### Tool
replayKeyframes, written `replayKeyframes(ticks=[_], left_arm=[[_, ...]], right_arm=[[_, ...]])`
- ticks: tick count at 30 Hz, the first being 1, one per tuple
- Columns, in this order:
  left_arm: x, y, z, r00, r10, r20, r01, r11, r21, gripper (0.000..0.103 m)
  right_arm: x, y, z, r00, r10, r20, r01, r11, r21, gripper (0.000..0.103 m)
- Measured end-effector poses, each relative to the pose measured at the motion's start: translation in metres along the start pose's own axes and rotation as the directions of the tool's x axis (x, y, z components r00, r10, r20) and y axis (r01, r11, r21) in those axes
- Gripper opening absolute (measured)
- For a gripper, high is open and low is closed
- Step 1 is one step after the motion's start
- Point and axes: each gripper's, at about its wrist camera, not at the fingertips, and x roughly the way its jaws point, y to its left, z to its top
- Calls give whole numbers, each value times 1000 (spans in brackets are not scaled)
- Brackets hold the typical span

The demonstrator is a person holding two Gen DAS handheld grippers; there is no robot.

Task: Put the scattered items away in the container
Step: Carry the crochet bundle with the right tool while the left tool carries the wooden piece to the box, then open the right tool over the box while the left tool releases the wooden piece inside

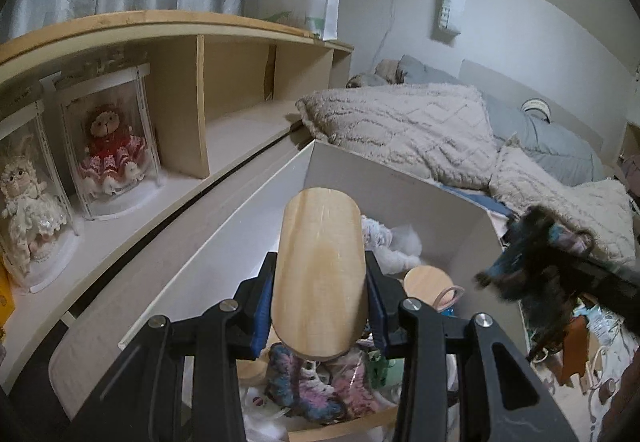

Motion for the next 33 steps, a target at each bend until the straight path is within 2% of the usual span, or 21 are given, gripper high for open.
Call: replayKeyframes(ticks=[9,23,25,27,29,33], left_arm=[[9,-3,-4,1000,4,-20,-3,1000,20,39],[10,-9,-5,998,-48,-37,50,998,35,39],[9,-13,-5,997,-66,-40,68,997,39,39],[8,-17,-5,995,-85,-44,87,995,45,39],[7,-22,-6,995,-93,-47,95,994,57,39],[6,-30,-8,992,-116,-57,120,990,71,39]], right_arm=[[50,10,-22,987,27,-158,-25,1000,15,20],[61,4,-39,964,-8,-266,-6,999,-51,24],[61,4,-41,960,-12,-279,-7,998,-69,29],[59,5,-42,961,-24,-276,-1,996,-90,43],[55,7,-44,965,-40,-258,11,994,-112,52],[51,5,-43,968,-49,-247,20,992,-121,56]])
